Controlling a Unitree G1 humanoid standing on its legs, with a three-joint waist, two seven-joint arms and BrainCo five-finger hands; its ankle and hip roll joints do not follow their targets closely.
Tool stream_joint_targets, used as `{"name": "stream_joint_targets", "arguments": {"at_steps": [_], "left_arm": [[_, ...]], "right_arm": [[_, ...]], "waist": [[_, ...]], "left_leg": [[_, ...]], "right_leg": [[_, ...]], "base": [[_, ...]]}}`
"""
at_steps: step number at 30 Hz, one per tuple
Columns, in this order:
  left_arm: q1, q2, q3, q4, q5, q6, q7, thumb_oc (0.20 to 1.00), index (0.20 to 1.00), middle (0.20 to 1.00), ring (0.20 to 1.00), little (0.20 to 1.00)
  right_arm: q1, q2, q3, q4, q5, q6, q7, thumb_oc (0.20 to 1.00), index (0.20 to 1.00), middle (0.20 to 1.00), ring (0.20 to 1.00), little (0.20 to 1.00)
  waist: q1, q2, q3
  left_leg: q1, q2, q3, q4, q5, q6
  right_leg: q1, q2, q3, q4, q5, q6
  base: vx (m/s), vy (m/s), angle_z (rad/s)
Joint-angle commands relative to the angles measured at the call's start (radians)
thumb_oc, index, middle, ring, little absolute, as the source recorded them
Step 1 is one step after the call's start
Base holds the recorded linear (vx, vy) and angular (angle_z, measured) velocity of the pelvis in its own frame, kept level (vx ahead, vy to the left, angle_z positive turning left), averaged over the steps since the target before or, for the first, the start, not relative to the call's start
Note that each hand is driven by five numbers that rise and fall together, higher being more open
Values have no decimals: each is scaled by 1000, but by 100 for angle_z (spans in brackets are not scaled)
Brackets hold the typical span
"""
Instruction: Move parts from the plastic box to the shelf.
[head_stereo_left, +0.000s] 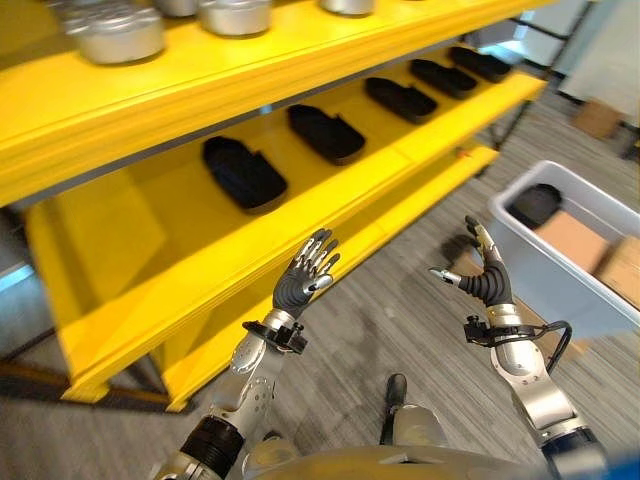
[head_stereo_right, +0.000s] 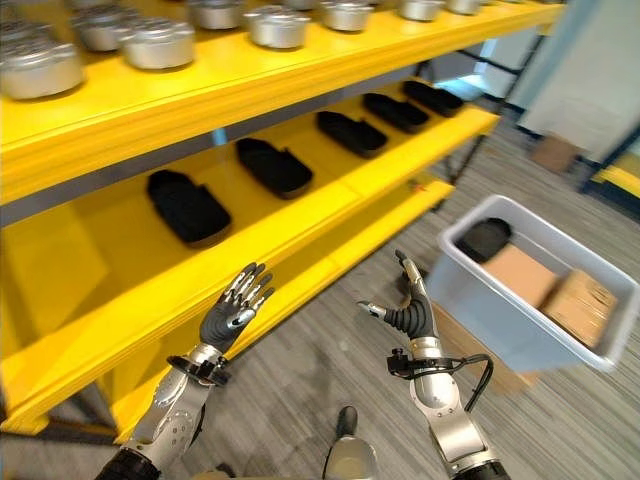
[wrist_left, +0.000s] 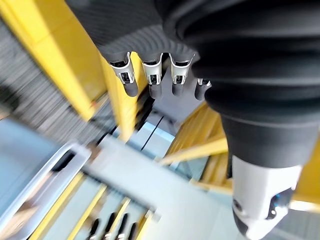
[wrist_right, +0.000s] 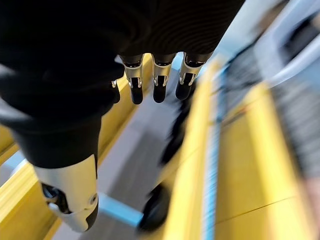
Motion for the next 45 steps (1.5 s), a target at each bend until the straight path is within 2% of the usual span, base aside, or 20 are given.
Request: {"name": "stream_joint_targets", "arguments": {"at_steps": [1,3,4,7,11,12,19,24,25,26,27,28,30,31,33,35,37,38,40,45], "left_arm": [[-2,6,45,-134,19,-49,12,1000,1000,1000,1000,1000],[13,15,63,-146,8,-43,16,1000,1000,1000,1000,1000],[18,12,64,-140,20,-48,21,1000,1000,1000,1000,1000],[46,5,83,-133,55,-81,43,1000,1000,1000,1000,1000],[91,7,118,-170,-6,-59,-12,1000,1000,1000,1000,1000],[89,5,110,-175,-4,-49,-29,1000,1000,1000,1000,1000],[23,25,62,-192,-11,-54,-39,1000,1000,1000,1000,1000],[-62,17,53,-180,-46,-74,-21,1000,1000,1000,1000,1000],[-67,9,56,-176,-68,-67,-32,1000,1000,1000,1000,1000],[-57,-3,70,-181,-38,-63,-6,1000,1000,1000,1000,1000],[-49,-6,78,-188,-30,-50,5,1000,1000,1000,1000,1000],[-37,-5,93,-194,-29,-28,2,1000,1000,1000,1000,1000],[-14,4,121,-195,-20,2,-24,1000,1000,1000,1000,1000],[-2,10,134,-192,-25,14,-40,1000,1000,1000,1000,1000],[21,18,151,-180,-33,19,-63,1000,1000,1000,1000,1000],[40,18,163,-165,-29,10,-77,1000,1000,1000,1000,1000],[54,14,179,-143,-4,-14,-81,1000,1000,1000,1000,1000],[59,13,190,-130,-5,-26,-83,1000,1000,1000,1000,1000],[73,14,215,-125,-9,-23,-84,1000,1000,1000,1000,1000],[76,27,223,-82,29,-42,-107,1000,1000,1000,1000,1000]], "right_arm": [[-75,-47,-75,-71,58,-1,-54,1000,1000,1000,1000,1000],[-97,-46,-86,-52,-48,4,-160,1000,1000,1000,1000,1000],[-103,-42,-82,-58,-100,29,-201,1000,1000,1000,1000,1000],[-103,-57,-108,-51,-182,110,-308,1000,1000,1000,1000,1000],[-76,-86,-164,-30,-197,166,-351,1000,1000,1000,1000,1000],[-77,-99,-169,-8,-224,170,-377,1000,1000,1000,1000,1000],[-107,-179,-198,24,-260,175,-437,1000,1000,1000,1000,1000],[-122,-227,-225,17,-249,120,-365,1000,1000,1000,1000,1000],[-127,-233,-223,16,-239,109,-335,1000,1000,1000,1000,1000],[-138,-230,-207,30,-217,76,-276,1000,1000,1000,1000,1000],[-136,-225,-202,32,-211,62,-259,1000,1000,1000,1000,1000],[-130,-217,-198,28,-208,57,-246,1000,1000,1000,1000,1000],[-114,-204,-199,11,-197,63,-228,1000,1000,1000,1000,1000],[-107,-195,-199,-1,-201,70,-223,1000,1000,1000,1000,1000],[-87,-183,-198,-21,-195,81,-211,1000,1000,1000,1000,1000],[-61,-166,-182,-38,-197,80,-218,1000,1000,1000,1000,1000],[-57,-162,-161,-41,-190,71,-209,1000,1000,1000,1000,1000],[-68,-162,-150,-33,-186,59,-199,1000,1000,1000,1000,1000],[-89,-161,-137,-25,-172,52,-171,1000,1000,1000,1000,1000],[-99,-151,-124,-60,-133,66,-148,1000,1000,1000,1000,1000]], "waist": [[46,39,38],[62,41,32],[61,36,34],[58,38,25],[40,32,23],[21,28,25],[-36,36,25],[-73,41,12],[-71,40,7],[-46,37,3],[-35,35,2],[-24,33,5],[-15,30,5],[-13,27,6],[-8,36,9],[8,48,19],[30,53,30],[46,54,34],[67,57,31],[73,61,10]], "left_leg": [[-22,-13,-25,75,-96,61],[-34,15,20,93,-86,40],[-34,24,25,102,-87,36],[-20,57,62,83,-49,2],[-12,88,82,95,-39,-9],[-14,112,90,109,-27,-17],[-17,184,120,162,25,-55],[-19,235,115,263,119,-115],[-23,214,77,299,93,-108],[-69,99,-80,357,40,-77],[-95,43,-139,374,11,-56],[-122,3,-176,390,-6,-39],[-142,-34,-191,355,-29,-18],[-154,-47,-176,299,-11,-2],[-164,-57,-179,178,5,-5],[-200,-38,-220,56,97,-35],[-241,-8,-280,0,166,-60],[-246,-11,-331,-22,170,-62],[-246,-24,-365,-20,146,-53],[-188,-72,-337,-14,78,-8]], "right_leg": [[92,-59,30,3,127,30],[134,-35,-34,-64,73,10],[133,-39,-30,-81,101,15],[178,-11,-61,-154,54,12],[176,35,-63,-148,1,-10],[170,70,-49,-143,-27,-28],[121,139,-13,-89,-96,-90],[116,212,23,-99,-140,-146],[114,229,41,-111,-137,-155],[122,258,102,-152,-117,-158],[132,269,133,-171,-106,-156],[145,278,164,-188,-96,-154],[161,282,192,-206,-86,-141],[159,277,194,-214,-69,-140],[175,274,202,-216,-75,-127],[209,274,217,-223,-87,-119],[245,267,238,-233,-98,-112],[258,260,255,-229,-106,-108],[265,248,267,-217,-114,-101],[252,234,234,-161,-134,-93]], "base": [[-21,-159,-38],[52,-275,-62],[94,-309,-100],[148,-309,-70],[185,-333,-39],[195,-390,-29],[163,-306,-49],[142,-250,-49],[225,-210,-92],[236,-140,-114],[266,-108,-158],[209,-67,-136],[162,7,-80],[135,103,-11],[191,171,9],[288,225,-10],[315,256,-31],[273,267,-54],[253,284,-76],[207,273,-50]]}}
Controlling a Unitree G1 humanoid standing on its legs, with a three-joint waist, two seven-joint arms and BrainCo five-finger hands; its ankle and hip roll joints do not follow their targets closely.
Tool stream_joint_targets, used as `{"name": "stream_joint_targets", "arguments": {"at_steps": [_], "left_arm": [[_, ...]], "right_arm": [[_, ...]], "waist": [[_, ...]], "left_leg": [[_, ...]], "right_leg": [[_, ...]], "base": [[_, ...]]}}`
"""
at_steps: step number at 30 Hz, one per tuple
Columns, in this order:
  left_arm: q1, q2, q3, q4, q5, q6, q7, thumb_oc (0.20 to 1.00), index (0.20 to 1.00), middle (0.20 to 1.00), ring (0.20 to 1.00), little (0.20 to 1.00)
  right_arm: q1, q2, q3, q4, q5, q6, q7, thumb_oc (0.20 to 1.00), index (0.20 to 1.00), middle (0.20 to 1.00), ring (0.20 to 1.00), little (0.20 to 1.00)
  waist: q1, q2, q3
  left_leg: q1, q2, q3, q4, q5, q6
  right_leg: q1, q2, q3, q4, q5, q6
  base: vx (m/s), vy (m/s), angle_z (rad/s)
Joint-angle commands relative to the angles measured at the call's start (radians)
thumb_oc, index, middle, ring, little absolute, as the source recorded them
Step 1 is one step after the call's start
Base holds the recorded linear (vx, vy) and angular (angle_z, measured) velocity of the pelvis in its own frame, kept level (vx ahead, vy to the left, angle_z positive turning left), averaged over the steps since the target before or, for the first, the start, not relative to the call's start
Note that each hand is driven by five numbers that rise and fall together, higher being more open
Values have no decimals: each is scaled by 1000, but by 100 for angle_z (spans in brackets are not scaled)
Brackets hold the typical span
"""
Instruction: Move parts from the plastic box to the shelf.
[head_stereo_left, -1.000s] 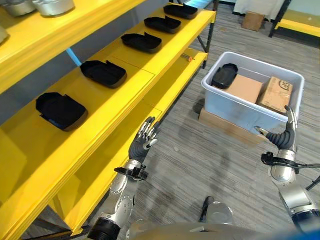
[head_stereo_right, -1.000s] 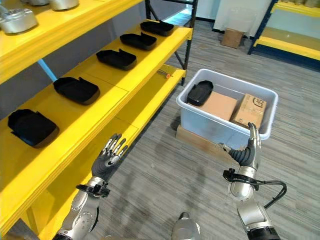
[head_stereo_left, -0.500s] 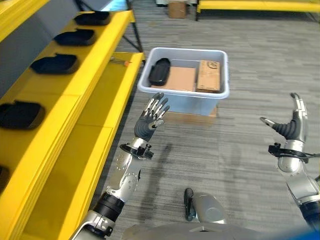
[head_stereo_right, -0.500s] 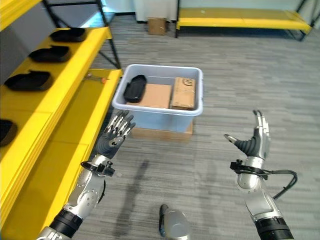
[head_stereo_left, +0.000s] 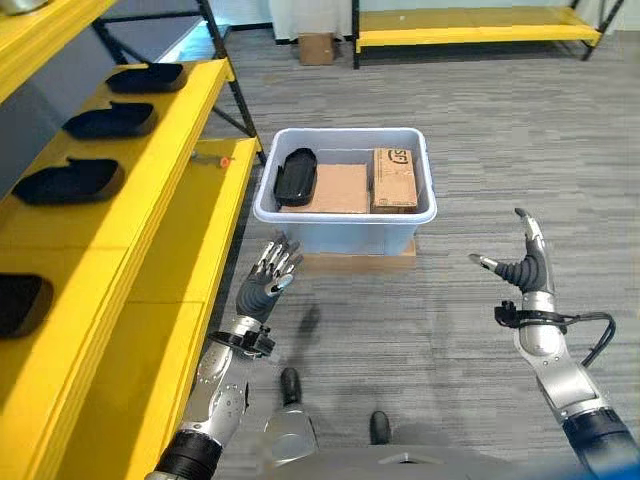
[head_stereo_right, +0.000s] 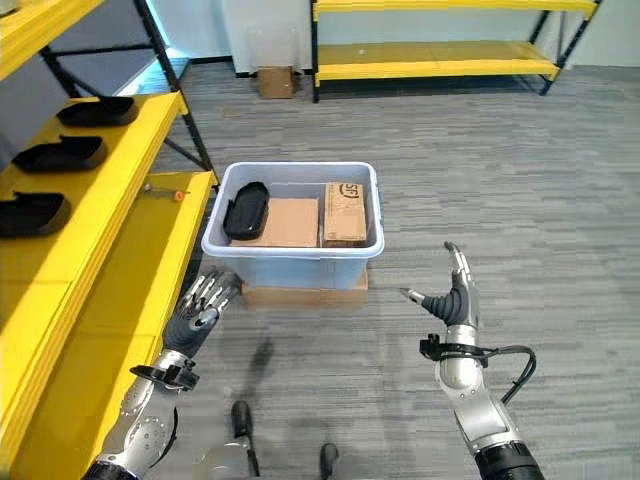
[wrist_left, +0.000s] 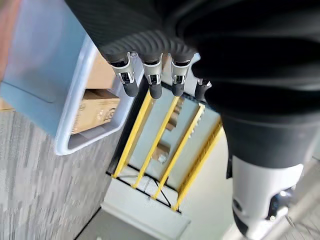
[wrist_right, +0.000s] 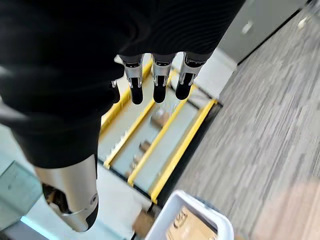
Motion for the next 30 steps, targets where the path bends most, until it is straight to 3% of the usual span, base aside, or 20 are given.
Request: {"name": "stream_joint_targets", "arguments": {"at_steps": [1,6,10,12,14,16,17,19,20,21,22,26,28,30], "left_arm": [[-5,46,35,-69,74,-71,-29,1000,1000,1000,1000,1000],[-9,60,39,-63,106,-50,-23,1000,1000,1000,1000,1000],[-7,71,39,-60,133,-38,-18,1000,1000,1000,1000,1000],[-5,68,33,-55,128,-41,-11,1000,1000,1000,1000,1000],[-4,66,31,-49,119,-45,0,1000,1000,1000,1000,1000],[-10,67,28,-45,117,-43,6,1000,1000,1000,1000,1000],[-12,66,22,-46,119,-43,11,1000,1000,1000,1000,1000],[-12,67,12,-50,122,-41,13,1000,1000,1000,1000,1000],[-5,69,-4,-48,127,-48,12,1000,1000,1000,1000,1000],[-4,70,-12,-44,128,-51,8,1000,1000,1000,1000,1000],[7,72,-34,-48,134,-56,-1,1000,1000,1000,1000,1000],[22,71,-59,-72,141,-44,14,1000,1000,1000,1000,1000],[25,64,-76,-83,147,-32,35,1000,1000,1000,1000,1000],[25,61,-90,-88,153,-25,45,1000,1000,1000,1000,1000]], "right_arm": [[-37,13,-29,-108,22,-38,26,1000,1000,1000,1000,1000],[-71,38,-4,-93,18,-33,8,1000,1000,1000,1000,1000],[-108,66,12,-77,22,-15,1,1000,1000,1000,1000,1000],[-117,80,22,-72,12,-14,-3,1000,1000,1000,1000,1000],[-120,88,28,-68,5,-23,0,1000,1000,1000,1000,1000],[-119,84,30,-71,6,-31,0,1000,1000,1000,1000,1000],[-117,79,32,-75,11,-36,-6,1000,1000,1000,1000,1000],[-114,78,35,-79,13,-39,-18,1000,1000,1000,1000,1000],[-111,82,30,-74,14,-44,-25,1000,1000,1000,1000,1000],[-110,85,28,-70,12,-47,-31,1000,1000,1000,1000,1000],[-104,93,16,-69,4,-45,-37,1000,1000,1000,1000,1000],[-90,96,8,-81,4,-36,-33,1000,1000,1000,1000,1000],[-74,84,-4,-91,-10,-42,-30,1000,1000,1000,1000,1000],[-69,65,2,-115,-45,-27,-31,1000,1000,1000,1000,1000]], "waist": [[48,-37,-20],[76,-43,-36],[111,-43,-35],[115,-35,-31],[112,-30,-27],[104,-36,-24],[94,-44,-18],[83,-54,-15],[71,-64,-13],[68,-69,-11],[65,-79,3],[60,-75,7],[41,-81,3],[25,-87,-7]], "left_leg": [[35,-46,8,45,-28,33],[47,-88,22,47,-66,80],[82,-120,73,30,-96,123],[107,-120,87,16,-100,128],[130,-113,93,5,-99,119],[144,-109,97,4,-101,106],[163,-111,99,2,-112,99],[180,-119,97,2,-128,95],[211,-126,81,-3,-166,88],[220,-127,79,-1,-178,88],[247,-123,94,7,-190,85],[282,-104,90,28,-226,77],[278,-99,78,56,-227,69],[277,-83,73,82,-238,57]], "right_leg": [[-61,-117,-212,166,-13,121],[-106,-127,-233,310,3,146],[-147,-194,-307,535,68,187],[-182,-218,-323,579,96,192],[-196,-217,-338,518,99,187],[-202,-218,-347,380,124,188],[-208,-227,-352,246,169,197],[-225,-242,-343,141,236,214],[-250,-269,-307,56,314,251],[-258,-282,-298,25,349,263],[-284,-324,-318,-44,414,273],[-266,-331,-331,-92,416,285],[-240,-311,-303,-116,392,259],[-245,-297,-279,-51,356,240]], "base": [[273,365,-6],[105,195,-6],[65,188,-24],[81,125,-31],[84,8,-37],[113,-100,-36],[155,-139,-26],[221,-148,-26],[287,-149,-19],[446,-287,14],[426,-242,19],[368,-180,16],[399,-234,57],[453,-226,45]]}}
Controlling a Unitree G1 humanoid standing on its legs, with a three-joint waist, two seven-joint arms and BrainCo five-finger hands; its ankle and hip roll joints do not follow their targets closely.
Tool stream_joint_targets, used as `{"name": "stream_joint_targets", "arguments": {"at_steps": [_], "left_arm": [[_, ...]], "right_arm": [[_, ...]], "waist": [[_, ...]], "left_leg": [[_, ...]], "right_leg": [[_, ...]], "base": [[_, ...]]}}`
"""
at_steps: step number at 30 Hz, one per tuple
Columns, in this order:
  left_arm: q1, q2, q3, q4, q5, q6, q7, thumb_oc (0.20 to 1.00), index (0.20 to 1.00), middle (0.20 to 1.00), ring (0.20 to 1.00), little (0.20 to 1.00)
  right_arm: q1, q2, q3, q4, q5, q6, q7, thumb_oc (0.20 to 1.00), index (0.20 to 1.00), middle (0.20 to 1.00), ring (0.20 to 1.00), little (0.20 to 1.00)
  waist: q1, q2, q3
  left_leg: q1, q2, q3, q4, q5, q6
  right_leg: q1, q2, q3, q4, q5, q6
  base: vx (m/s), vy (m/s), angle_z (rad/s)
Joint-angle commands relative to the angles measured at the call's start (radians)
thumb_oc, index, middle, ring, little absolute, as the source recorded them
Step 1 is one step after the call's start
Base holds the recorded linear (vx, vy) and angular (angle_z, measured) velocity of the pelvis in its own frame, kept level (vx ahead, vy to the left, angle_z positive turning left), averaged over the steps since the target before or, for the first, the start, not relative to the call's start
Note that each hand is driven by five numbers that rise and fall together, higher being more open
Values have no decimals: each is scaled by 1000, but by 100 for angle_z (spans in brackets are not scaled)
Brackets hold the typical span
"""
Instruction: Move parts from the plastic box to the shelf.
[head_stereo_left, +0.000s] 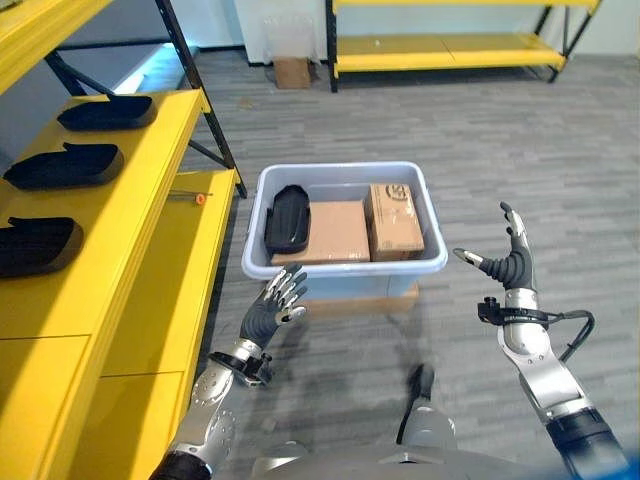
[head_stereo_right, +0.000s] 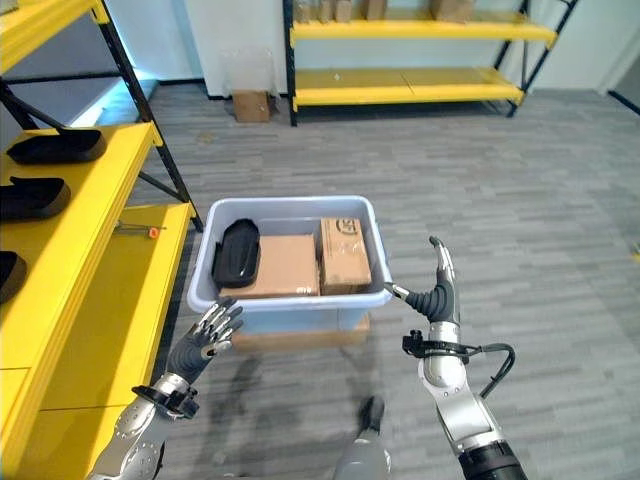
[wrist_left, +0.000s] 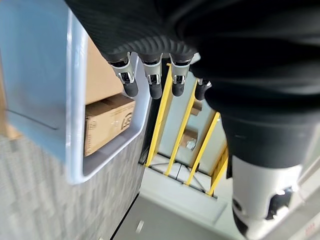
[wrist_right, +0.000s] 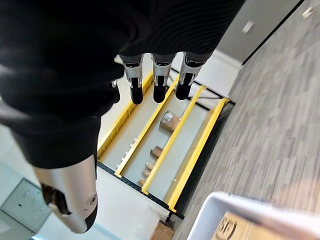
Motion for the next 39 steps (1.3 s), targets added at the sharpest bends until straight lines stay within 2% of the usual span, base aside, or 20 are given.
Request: {"name": "stream_joint_targets", "arguments": {"at_steps": [1,4,6,8,9,10,13,16,18,19,20,21,23,24,25,26,29,34,39], "left_arm": [[-68,64,14,-101,16,-29,11,1000,1000,1000,1000,1000],[-55,60,18,-104,-20,-26,-15,1000,1000,1000,1000,1000],[-58,53,7,-96,-15,-36,-28,1000,1000,1000,1000,1000],[-73,48,-4,-85,-11,-42,-31,1000,1000,1000,1000,1000],[-88,40,-13,-81,-13,-45,-29,1000,1000,1000,1000,1000],[-94,37,-13,-82,-28,-41,-30,1000,1000,1000,1000,1000],[-112,27,-1,-83,-48,-41,-13,1000,1000,1000,1000,1000],[-109,30,23,-86,-46,-29,-11,1000,1000,1000,1000,1000],[-100,29,40,-86,-31,-38,4,1000,1000,1000,1000,1000],[-93,34,49,-93,-6,-54,39,1000,1000,1000,1000,1000],[-82,44,65,-109,26,-82,61,1000,1000,1000,1000,1000],[-80,44,68,-111,27,-84,61,1000,1000,1000,1000,1000],[-65,51,85,-123,11,-92,45,1000,1000,1000,1000,1000],[-69,49,100,-118,-34,-89,16,1000,1000,1000,1000,1000],[-76,52,107,-113,-30,-84,8,1000,1000,1000,1000,1000],[-76,52,107,-113,-30,-83,8,1000,1000,1000,1000,1000],[-89,51,94,-105,-24,-58,11,1000,1000,1000,1000,1000],[-91,62,69,-99,-21,-54,24,1000,1000,1000,1000,1000],[-61,79,72,-105,-20,-53,33,1000,1000,1000,1000,1000]], "right_arm": [[-78,-9,-9,-84,-61,-31,-21,1000,1000,1000,1000,1000],[-92,-38,2,-70,-59,-45,-26,1000,1000,1000,1000,1000],[-105,-60,6,-64,-52,-51,-35,1000,1000,1000,1000,1000],[-109,-68,9,-56,-59,-59,-47,1000,1000,1000,1000,1000],[-112,-73,10,-50,-57,-67,-53,1000,1000,1000,1000,1000],[-111,-76,8,-48,-63,-74,-53,1000,1000,1000,1000,1000],[-79,-87,-12,-57,-73,-117,-24,1000,1000,1000,1000,1000],[-72,-83,-17,-49,-73,-138,-8,1000,1000,1000,1000,1000],[-79,-84,-15,-50,-56,-129,33,1000,1000,1000,1000,1000],[-85,-89,-7,-54,-45,-122,51,1000,1000,1000,1000,1000],[-84,-104,2,-71,0,-108,86,1000,1000,1000,1000,1000],[-83,-105,3,-72,11,-104,89,1000,1000,1000,1000,1000],[-81,-100,21,-68,49,-95,100,1000,1000,1000,1000,1000],[-91,-83,55,-49,35,-106,85,1000,1000,1000,1000,1000],[-99,-68,63,-35,32,-103,101,1000,1000,1000,1000,1000],[-99,-68,63,-35,32,-102,101,1000,1000,1000,1000,1000],[-94,-52,65,-37,36,-70,120,1000,1000,1000,1000,1000],[-85,-44,65,-47,26,-42,127,1000,1000,1000,1000,1000],[-93,-37,61,-63,26,-39,126,1000,1000,1000,1000,1000]], "waist": [[-1,-65,34],[-10,-54,27],[-16,-42,22],[-21,-28,20],[-26,-24,18],[-28,-20,15],[-38,-6,-6],[-25,-13,5],[-16,-18,18],[-12,-16,26],[-5,-12,37],[-4,-12,37],[4,-3,40],[7,6,58],[16,14,60],[17,14,61],[14,19,70],[16,14,68],[55,-5,73]], "left_leg": [[-33,-91,-5,101,-113,46],[-32,-58,13,140,-118,37],[-60,-19,45,196,-69,19],[-80,9,45,241,-53,3],[-101,25,48,285,-19,-11],[-107,27,48,304,-2,-18],[-148,28,74,497,90,-64],[-221,26,55,567,75,-55],[-262,35,55,505,48,-31],[-279,52,53,409,69,-32],[-305,101,31,249,175,-49],[-304,107,27,230,187,-52],[-304,172,-8,111,276,-96],[-310,205,-21,81,309,-96],[-284,182,-27,57,229,-87],[-283,181,-26,58,227,-87],[-253,150,-8,79,174,-77],[-233,104,-6,67,142,-62],[-257,72,-33,69,126,-42]], "right_leg": [[-42,-53,39,45,18,69],[-50,-12,26,120,-70,38],[-55,22,-2,159,-131,-6],[-47,48,-2,179,-177,-18],[-40,67,-8,182,-200,-38],[-37,77,-10,182,-210,-47],[7,128,-52,154,-272,-110],[29,132,-45,153,-285,-115],[40,120,-26,168,-291,-105],[52,113,-13,176,-297,-96],[67,102,-2,181,-294,-91],[69,100,0,183,-295,-89],[93,86,15,199,-321,-76],[97,61,13,243,-333,-77],[84,34,10,286,-341,-56],[84,33,11,289,-342,-55],[79,11,3,335,-353,-49],[61,-1,15,298,-303,-17],[76,-10,3,250,-279,3]], "base": [[286,-149,-7],[343,-186,2],[339,-234,10],[261,-210,14],[201,-232,11],[284,-309,27],[234,-299,9],[116,-92,5],[162,111,-11],[223,347,13],[188,322,-3],[172,313,-16],[259,391,-51],[305,614,-52],[167,462,-43],[126,315,-30],[96,213,-14],[43,149,18],[48,80,13]]}}
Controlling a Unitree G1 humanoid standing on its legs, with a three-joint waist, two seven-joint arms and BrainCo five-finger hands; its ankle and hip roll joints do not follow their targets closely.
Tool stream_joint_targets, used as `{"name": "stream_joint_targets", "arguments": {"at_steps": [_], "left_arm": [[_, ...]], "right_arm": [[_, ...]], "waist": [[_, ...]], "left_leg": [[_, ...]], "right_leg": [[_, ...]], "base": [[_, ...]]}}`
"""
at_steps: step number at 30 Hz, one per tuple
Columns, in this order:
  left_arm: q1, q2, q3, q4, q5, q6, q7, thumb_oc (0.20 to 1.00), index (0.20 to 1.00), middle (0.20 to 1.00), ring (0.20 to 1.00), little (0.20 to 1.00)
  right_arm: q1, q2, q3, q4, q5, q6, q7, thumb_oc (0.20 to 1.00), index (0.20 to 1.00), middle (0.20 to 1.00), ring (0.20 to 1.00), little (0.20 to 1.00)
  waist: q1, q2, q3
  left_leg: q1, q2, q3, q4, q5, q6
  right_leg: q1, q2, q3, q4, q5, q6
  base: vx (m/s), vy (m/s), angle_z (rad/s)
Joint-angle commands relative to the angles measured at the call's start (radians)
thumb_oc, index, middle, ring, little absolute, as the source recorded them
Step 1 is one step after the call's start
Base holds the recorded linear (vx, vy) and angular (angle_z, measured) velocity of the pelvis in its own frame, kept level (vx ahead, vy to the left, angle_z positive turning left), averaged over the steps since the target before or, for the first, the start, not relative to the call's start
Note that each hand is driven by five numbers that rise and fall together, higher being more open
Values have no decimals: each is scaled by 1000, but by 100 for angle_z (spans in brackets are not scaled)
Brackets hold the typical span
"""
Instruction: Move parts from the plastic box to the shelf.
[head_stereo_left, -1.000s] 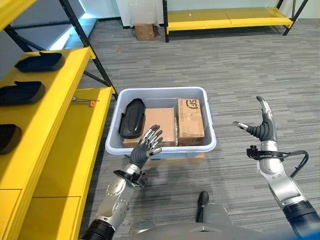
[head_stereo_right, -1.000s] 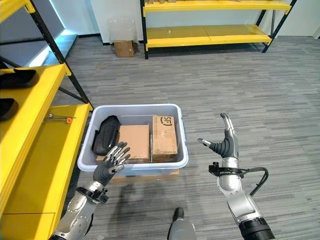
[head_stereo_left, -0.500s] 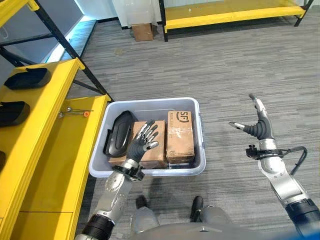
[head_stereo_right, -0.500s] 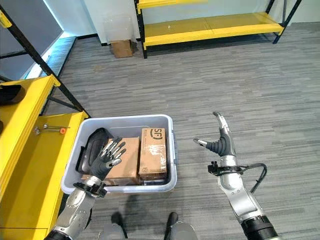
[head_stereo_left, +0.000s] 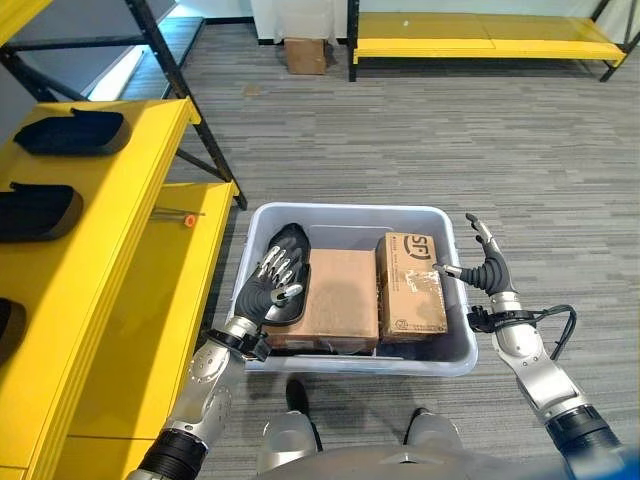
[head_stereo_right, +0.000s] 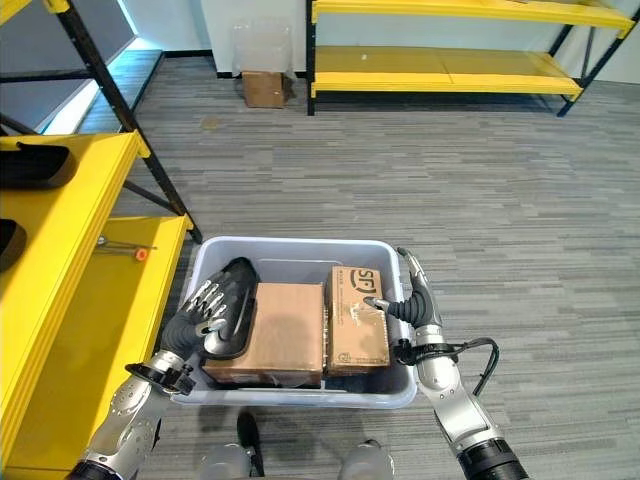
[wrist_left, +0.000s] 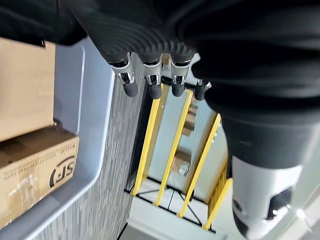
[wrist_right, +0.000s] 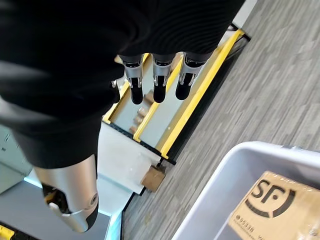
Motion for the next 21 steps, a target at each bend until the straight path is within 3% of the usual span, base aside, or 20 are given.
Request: {"name": "stream_joint_targets", "arguments": {"at_steps": [1,8,11,13,21], "left_arm": [[20,-29,27,-94,-12,-39,-4,1000,1000,1000,1000,1000],[-21,-4,30,-102,-25,-55,-14,1000,1000,1000,1000,1000],[-75,11,22,-120,-44,-50,-16,1000,1000,1000,1000,1000],[-122,28,7,-148,-76,-54,-40,1000,1000,1000,1000,1000],[-160,60,-6,-204,-123,-51,-69,1000,1000,1000,1000,1000]], "right_arm": [[-41,-31,-46,-90,-6,-30,-19,1000,1000,1000,1000,1000],[-134,-36,-25,-77,28,-19,-18,1000,1000,1000,1000,1000],[-239,-39,-2,-52,-91,-43,-31,1000,1000,1000,1000,1000],[-404,-61,62,9,-248,-69,-32,1000,1000,1000,1000,1000],[-608,-104,162,55,-338,-132,-11,1000,1000,1000,1000,1000]], "waist": [[0,41,12],[68,28,63],[103,28,110],[148,36,164],[221,49,236]], "left_leg": [[-6,116,-55,73,-58,-46],[-131,101,-112,139,-66,-35],[-212,99,-154,188,-66,-37],[-296,87,-199,238,-65,-44],[-415,60,-272,284,-46,-46]], "right_leg": [[-53,54,-22,73,6,-31],[-82,53,-32,109,-27,-37],[-108,60,-37,158,-61,-53],[-129,59,-50,208,-99,-68],[-202,42,-89,321,-147,-85]], "base": [[36,56,5],[-42,13,16],[-113,-32,21],[-131,-28,40],[-75,-30,31]]}}
